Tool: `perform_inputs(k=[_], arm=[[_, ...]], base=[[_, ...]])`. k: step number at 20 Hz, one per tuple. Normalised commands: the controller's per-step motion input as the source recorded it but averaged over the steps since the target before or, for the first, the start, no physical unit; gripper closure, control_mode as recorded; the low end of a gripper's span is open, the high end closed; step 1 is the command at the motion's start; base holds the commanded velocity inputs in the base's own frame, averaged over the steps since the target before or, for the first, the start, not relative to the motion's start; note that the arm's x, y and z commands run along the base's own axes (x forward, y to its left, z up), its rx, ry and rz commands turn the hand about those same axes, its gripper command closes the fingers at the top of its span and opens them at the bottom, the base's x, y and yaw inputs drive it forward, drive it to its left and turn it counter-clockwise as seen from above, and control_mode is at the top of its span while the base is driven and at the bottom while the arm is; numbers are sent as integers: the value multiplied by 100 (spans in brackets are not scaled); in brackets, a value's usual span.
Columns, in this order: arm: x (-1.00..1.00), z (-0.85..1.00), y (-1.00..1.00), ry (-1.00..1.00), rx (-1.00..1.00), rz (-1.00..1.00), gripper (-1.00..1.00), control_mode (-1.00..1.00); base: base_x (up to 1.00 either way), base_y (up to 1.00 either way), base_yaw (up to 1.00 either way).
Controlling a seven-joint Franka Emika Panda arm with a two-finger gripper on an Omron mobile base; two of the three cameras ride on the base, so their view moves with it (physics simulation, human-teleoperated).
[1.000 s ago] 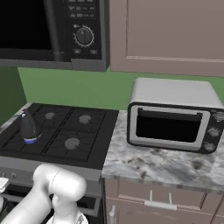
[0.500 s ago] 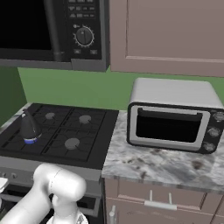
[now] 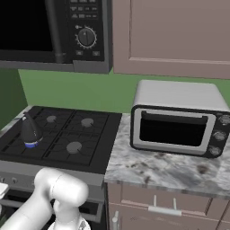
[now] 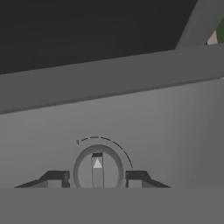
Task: Lower the heat of the kettle.
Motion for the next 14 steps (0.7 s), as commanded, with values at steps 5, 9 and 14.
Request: perform_inputs(k=[5,9,14], arm=[[0,-1,0,0,24,0,100,-100],[0,-13,0,-7,35,0,100,-100],[0,-12,0,-6,41,0,100,-100]], base=[[0,0,0],[0,0,0],[0,0,0]])
